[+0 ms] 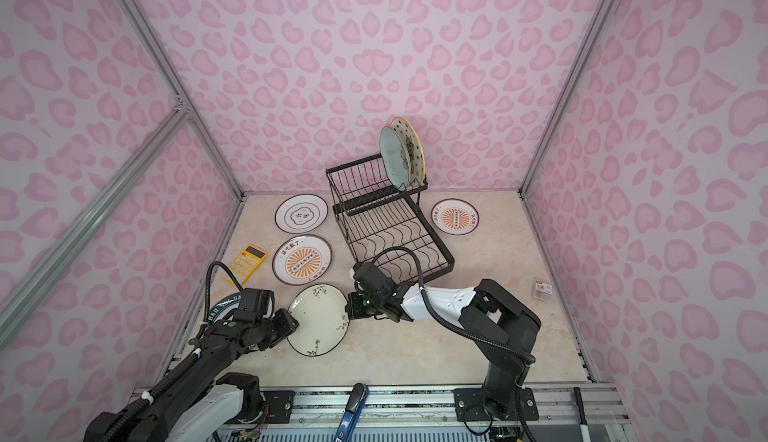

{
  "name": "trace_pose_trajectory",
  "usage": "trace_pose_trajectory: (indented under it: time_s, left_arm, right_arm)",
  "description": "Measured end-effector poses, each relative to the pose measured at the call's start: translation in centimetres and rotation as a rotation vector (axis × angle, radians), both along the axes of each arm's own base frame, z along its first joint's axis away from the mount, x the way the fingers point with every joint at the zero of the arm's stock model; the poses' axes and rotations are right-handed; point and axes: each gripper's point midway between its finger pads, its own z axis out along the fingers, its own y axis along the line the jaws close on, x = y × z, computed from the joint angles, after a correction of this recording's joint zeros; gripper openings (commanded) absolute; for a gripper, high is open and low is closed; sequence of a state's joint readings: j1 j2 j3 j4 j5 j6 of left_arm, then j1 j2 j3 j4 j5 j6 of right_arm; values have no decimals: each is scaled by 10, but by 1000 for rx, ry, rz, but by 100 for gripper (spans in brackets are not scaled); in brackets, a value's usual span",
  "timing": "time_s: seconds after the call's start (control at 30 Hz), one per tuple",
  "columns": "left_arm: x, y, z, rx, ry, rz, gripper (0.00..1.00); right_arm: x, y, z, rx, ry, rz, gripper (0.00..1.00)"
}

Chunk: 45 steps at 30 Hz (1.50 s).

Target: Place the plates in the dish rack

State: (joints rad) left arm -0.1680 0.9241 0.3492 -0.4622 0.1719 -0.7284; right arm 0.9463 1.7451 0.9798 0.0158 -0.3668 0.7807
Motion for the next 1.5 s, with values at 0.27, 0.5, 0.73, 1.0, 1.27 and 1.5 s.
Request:
trace_pose_trajectory:
  time_s: [0.27,0.5,0.73,1.0,1.27,1.5]
  left_arm:
    - [-2,7,-3,40,2,6,20]
    - [-2,8,-2,44,-3,4,19]
    - [-1,8,1,50,-3,-6,19]
    - [-1,2,1,43,-4,-51,19]
    - [-2,-5,3,33,-35,-83,20]
    - [-9,-14,1,29,-36,-124,20]
  right_arm:
    - [2,1,-1,15,22,-36,4]
    - [2,1,-4,7,25,-50,5]
    - [-8,-7,-14,-17,52,-78,4]
    - [-24,-16,-22,-29,104,-128,3]
    - [-28,-25,-41,14,111,-208,4]
    - [-36,-29,-42,84,47,-303,14]
